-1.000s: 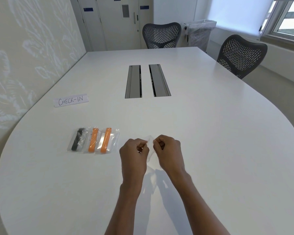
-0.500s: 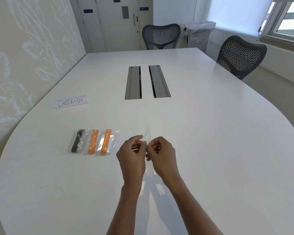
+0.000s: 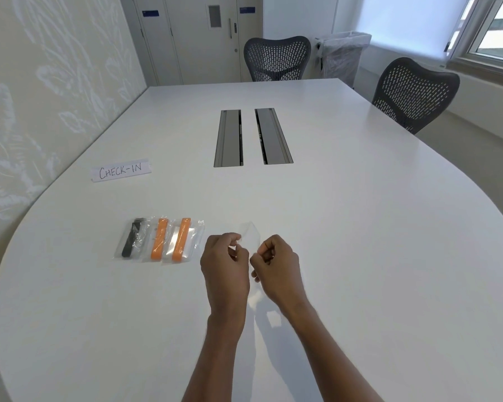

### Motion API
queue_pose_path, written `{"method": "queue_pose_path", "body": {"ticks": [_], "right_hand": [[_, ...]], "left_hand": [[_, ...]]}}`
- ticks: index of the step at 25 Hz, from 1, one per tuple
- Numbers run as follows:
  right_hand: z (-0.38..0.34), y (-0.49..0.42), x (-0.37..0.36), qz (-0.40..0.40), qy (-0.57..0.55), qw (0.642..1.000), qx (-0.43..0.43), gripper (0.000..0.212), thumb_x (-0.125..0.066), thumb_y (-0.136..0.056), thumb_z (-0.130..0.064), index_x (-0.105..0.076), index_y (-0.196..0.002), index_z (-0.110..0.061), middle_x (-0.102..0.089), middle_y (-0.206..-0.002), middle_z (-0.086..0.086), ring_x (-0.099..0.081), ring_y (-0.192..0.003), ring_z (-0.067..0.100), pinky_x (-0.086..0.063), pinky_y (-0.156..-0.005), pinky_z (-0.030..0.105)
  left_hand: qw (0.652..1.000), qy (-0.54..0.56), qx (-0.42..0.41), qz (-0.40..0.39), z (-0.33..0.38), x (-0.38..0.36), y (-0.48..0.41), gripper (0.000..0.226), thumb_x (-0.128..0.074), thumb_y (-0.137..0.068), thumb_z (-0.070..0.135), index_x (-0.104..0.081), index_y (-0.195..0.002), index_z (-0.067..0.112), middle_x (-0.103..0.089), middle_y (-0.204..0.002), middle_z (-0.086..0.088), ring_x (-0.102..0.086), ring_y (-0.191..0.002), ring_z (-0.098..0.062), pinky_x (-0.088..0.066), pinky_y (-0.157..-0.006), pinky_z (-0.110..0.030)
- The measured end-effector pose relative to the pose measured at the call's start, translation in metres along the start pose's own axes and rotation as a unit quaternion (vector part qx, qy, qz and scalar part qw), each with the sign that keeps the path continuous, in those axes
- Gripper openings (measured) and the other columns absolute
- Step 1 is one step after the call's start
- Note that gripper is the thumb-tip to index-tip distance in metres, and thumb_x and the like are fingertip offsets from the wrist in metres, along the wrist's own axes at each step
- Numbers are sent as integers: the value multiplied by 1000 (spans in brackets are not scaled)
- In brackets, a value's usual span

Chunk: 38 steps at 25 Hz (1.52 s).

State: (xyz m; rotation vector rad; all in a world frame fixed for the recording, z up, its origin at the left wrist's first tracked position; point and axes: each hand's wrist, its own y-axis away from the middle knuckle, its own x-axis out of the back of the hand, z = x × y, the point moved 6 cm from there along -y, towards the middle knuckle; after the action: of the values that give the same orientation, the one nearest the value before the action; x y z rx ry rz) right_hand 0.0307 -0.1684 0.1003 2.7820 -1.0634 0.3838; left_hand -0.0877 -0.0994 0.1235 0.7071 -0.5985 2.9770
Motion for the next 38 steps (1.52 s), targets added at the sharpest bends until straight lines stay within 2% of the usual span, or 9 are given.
{"method": "queue_pose_path", "body": {"ticks": [5, 7, 10, 13, 16, 20, 26, 30, 38], "right_hand": [[4, -30, 57, 65, 29, 997, 22, 17, -71, -95, -21, -65, -84, -10, -73, -74, 3, -72, -69, 22, -56, -65, 30], [17, -41, 77, 83, 68, 994, 14, 13, -69, -96, -24, -67, -86, -16, -73, -83, -4, -70, -76, 18, -54, -68, 31], [40, -58, 76, 23, 140, 990, -10, 12, -69, -96, -32, -70, -101, -21, -70, -99, -5, -67, -86, 20, -57, -72, 36], [52, -74, 63, -58, 225, 972, -20, 43, -71, -95, -44, -62, -133, -25, -62, -121, 0, -63, -102, 20, -57, -93, 43], [55, -82, 44, -114, 300, 946, -43, 74, -70, -92, -58, -45, -150, -21, -52, -139, 7, -57, -123, 28, -50, -100, 42], [60, -85, 32, -86, 347, 933, -50, 54, -69, -97, -47, -53, -137, -15, -55, -134, 8, -60, -117, 33, -50, -92, 41], [62, -88, 38, -81, 238, 966, -58, 33, -77, -92, -34, -66, -112, -11, -64, -109, 7, -63, -92, 29, -55, -78, 38], [59, -83, 49, -77, 167, 981, -63, 32, -82, -87, -35, -63, -99, -12, -67, -105, 11, -58, -76, 21, -46, -62, 31], [46, -48, 74, 6, 3, 999, -52, 23, -84, -86, -28, -67, -92, -15, -72, -93, 7, -68, -73, 28, -58, -62, 35]], "left_hand": [[1000, -1, -6, 16, -13, 9, -9, 25, -68, -89, -8, -76, -106, 8, -69, -99, -3, -68, -77, -16, -48, -70, -9], [999, -4, -6, 32, -20, 14, -12, 26, -67, -89, -9, -77, -105, 9, -69, -99, -3, -66, -76, -18, -53, -71, -19], [996, -27, -41, 78, -19, 20, -13, 27, -66, -90, -8, -77, -106, 11, -68, -101, -2, -65, -87, -22, -57, -78, -36], [989, -65, -102, 90, -12, 16, -8, 28, -67, -91, -7, -77, -111, 10, -68, -104, -5, -63, -101, -23, -55, -84, -33], [994, -81, -64, 29, -24, -6, -2, 31, -68, -92, -6, -76, -116, 12, -68, -108, -3, -64, -102, -23, -59, -85, -39], [996, -75, -16, -41, -45, -34, 11, 32, -66, -93, -5, -75, -119, 12, -68, -111, 0, -68, -97, -20, -62, -85, -37], [996, -55, 29, -66, -54, -46, 10, 29, -64, -93, -7, -75, -116, 6, -67, -108, -4, -68, -88, -20, -51, -80, -23], [993, -66, 42, -86, -60, -52, 8, 27, -67, -91, -7, -76, -112, 8, -69, -106, -6, -69, -88, -20, -50, -81, -22], [992, -46, 86, -84, -70, -48, 7, 15, -70, -86, -3, -77, -84, 10, -73, -76, 4, -70, -72, -15, -57, -70, -27]]}}
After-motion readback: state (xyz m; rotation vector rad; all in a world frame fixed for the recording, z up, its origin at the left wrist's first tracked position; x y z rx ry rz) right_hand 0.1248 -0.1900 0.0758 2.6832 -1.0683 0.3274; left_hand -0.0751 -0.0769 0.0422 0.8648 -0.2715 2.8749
